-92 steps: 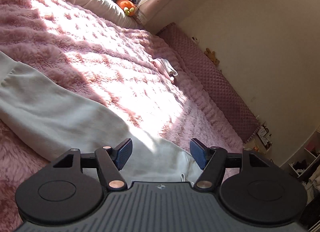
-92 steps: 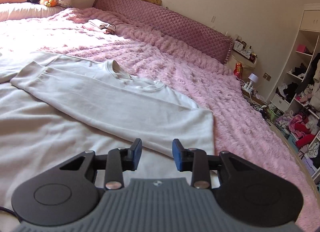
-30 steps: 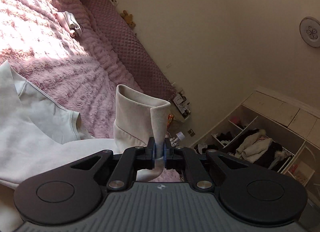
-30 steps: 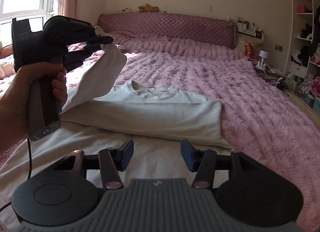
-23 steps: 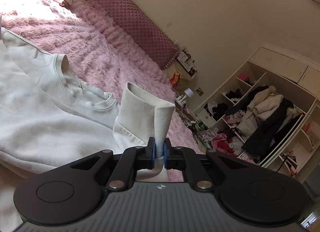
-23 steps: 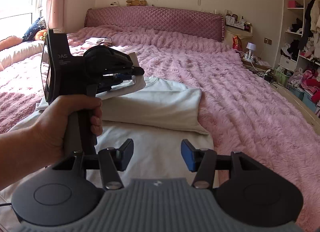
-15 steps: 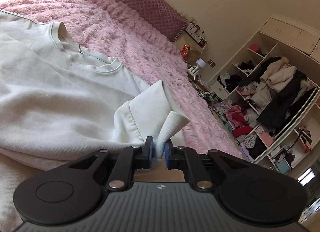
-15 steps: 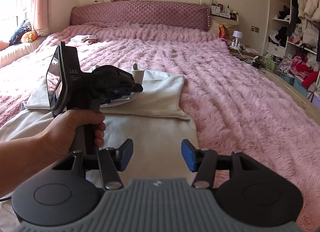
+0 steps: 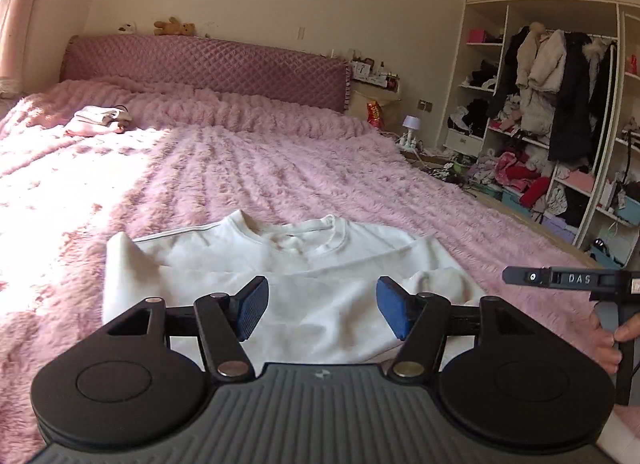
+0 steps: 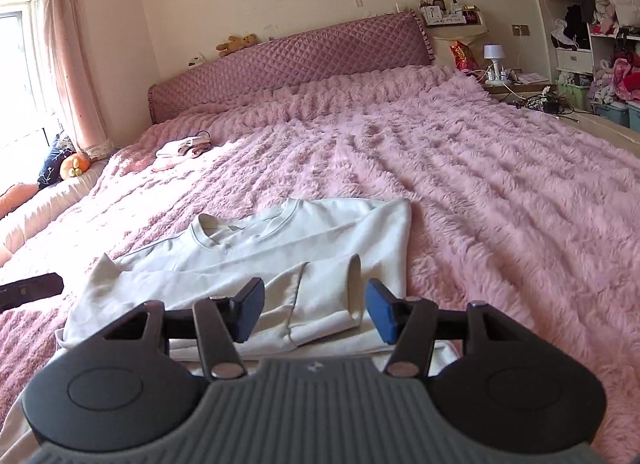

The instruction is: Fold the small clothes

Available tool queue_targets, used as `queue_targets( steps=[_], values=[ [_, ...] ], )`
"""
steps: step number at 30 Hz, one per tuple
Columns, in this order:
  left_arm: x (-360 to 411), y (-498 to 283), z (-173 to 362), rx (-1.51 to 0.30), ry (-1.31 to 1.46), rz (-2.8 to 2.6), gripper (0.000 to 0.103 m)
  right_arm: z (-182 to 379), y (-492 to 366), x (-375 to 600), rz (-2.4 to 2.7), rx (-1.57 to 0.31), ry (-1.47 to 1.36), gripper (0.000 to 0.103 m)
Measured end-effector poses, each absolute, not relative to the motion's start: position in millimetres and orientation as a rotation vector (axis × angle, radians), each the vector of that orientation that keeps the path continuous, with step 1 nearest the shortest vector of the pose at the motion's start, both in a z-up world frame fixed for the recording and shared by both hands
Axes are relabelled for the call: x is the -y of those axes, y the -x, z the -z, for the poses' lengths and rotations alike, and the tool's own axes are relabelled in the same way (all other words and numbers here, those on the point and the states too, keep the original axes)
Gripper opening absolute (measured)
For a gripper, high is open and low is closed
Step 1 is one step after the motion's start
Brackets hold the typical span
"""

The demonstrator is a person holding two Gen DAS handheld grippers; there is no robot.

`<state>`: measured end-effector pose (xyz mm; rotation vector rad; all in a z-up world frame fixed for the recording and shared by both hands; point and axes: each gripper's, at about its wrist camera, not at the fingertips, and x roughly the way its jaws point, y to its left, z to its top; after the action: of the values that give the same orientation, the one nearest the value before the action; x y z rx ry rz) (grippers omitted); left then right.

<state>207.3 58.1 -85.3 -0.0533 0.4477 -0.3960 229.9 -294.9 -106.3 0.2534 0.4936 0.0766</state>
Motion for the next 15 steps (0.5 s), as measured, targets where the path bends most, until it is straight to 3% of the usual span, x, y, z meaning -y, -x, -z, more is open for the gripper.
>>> queue_targets(
  steps=[2, 6, 14, 15],
  values=[
    [-97, -201, 91, -0.481, -0.044, 0.298, 0.073, 116, -259, 294, -0.063, -0.509, -0.256, 0.047],
    [-135, -205, 108, -0.551, -0.193, 0.191, 0.07, 137, -306, 297, -0.012, -0.568, -0.319, 0.047],
    [-120, -225, 141, -0.601, -0.37, 0.225, 0.064, 161, -343, 294, -0.011, -0.64, -0.388, 0.047],
    [-121, -225, 147, -0.593, -0.405, 0.231, 0.063, 161, -343, 292, -0.011, -0.647, -0.379, 0.043]
  ],
)
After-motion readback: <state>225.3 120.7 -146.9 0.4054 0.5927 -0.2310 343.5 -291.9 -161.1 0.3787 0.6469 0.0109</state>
